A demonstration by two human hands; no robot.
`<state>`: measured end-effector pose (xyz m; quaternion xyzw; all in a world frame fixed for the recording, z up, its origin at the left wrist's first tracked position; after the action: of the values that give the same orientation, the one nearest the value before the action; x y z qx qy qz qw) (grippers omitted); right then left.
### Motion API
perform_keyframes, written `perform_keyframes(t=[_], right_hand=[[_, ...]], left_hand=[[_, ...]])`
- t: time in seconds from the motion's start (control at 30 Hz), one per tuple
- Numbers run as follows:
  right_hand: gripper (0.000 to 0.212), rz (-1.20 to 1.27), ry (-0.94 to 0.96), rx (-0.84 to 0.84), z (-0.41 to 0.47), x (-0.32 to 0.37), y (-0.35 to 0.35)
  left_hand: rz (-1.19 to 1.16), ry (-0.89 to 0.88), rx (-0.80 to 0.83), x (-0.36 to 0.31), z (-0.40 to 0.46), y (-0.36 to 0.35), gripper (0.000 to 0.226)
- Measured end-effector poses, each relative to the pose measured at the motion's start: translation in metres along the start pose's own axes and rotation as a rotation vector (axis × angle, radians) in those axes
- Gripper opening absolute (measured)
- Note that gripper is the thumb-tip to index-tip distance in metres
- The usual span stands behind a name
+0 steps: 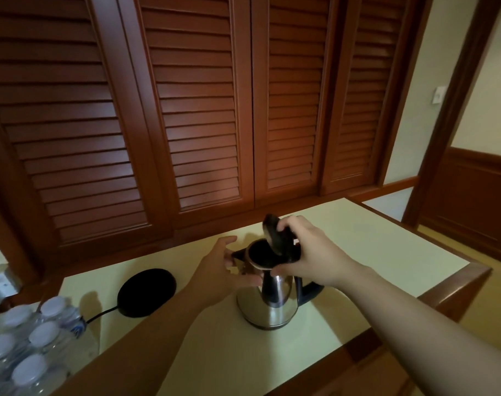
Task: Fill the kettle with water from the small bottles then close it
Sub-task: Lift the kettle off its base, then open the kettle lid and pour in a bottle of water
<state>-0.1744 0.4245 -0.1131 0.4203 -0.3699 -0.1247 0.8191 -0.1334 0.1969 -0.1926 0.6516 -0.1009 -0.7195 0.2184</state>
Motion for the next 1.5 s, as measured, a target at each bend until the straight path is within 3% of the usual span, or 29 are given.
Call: perform_keyframes(t=[0.2,0.33,0.4,0.47,0.6,0.73,0.9,1.0,1.07,1.17,1.27,1.33,1.4,1.5], right_hand=[[0.091,0.141,-0.108,-0.223,-0.045,-0.031,0.0],[0.102,0.166,-0.242,-0.284,-0.074,-0.049,-0.01],[0.097,0.13,-0.32,-0.373,-0.092,-0.051,-0.024],[0.079,0.09,-0.339,-0.407,-0.109,-0.048,-0.046],[0.045,-0.008,-0.224,-0.277,-0.124,-0.034,-0.096],[0.03,0.04,-0.091,-0.072,-0.111,-0.007,-0.139],[0.034,0.014,0.056,0.132,-0.082,0.038,-0.188],[0.046,-0.139,0.221,0.176,-0.069,0.059,-0.218],[0.058,-0.284,0.229,0.26,-0.065,0.063,-0.234],[0.082,-0.325,0.174,0.413,-0.062,0.055,-0.245],[0.102,-0.345,0.179,0.445,-0.062,0.053,-0.242],[0.099,-0.342,0.164,0.464,-0.063,0.055,-0.24],[0.082,-0.328,0.148,0.469,-0.066,0.056,-0.239],[0.078,-0.325,0.154,0.46,-0.068,0.056,-0.238]], left_hand=[[-0.024,0.01,-0.032,0.003,0.0,-0.006,0.095],[-0.044,0.022,-0.061,0.004,-0.003,-0.006,0.103],[-0.05,0.074,-0.063,0.01,-0.012,-0.007,0.109],[0.01,0.129,-0.089,0.021,-0.029,-0.008,0.099],[0.464,0.04,-0.021,0.039,-0.076,-0.012,0.049],[0.541,0.006,0.028,0.077,-0.121,0.0,0.042],[0.568,0.0,-0.005,0.09,-0.172,0.028,0.067],[0.576,0.007,-0.045,0.096,-0.204,0.047,0.056],[0.59,0.011,-0.094,0.103,-0.227,0.057,0.047],[0.575,0.007,-0.284,0.105,-0.257,0.074,0.031],[0.546,0.056,-0.572,0.097,-0.28,0.09,0.017],[0.449,0.085,-0.766,0.089,-0.292,0.096,0.017],[0.348,0.134,-0.962,0.085,-0.304,0.102,0.022],[0.155,0.324,-1.196,0.092,-0.319,0.11,0.028]])
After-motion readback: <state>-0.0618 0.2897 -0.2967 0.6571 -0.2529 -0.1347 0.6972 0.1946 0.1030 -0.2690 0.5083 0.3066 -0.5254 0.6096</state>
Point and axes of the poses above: each hand's wrist, its own z-axis towards the middle knuckle, its own y-axis out of the back of the hand, x = y × z, the point moved 4 cm from there along z, towards the middle knuckle, and after that the axes turned 2 degrees about -x, right-handed, at the moved point
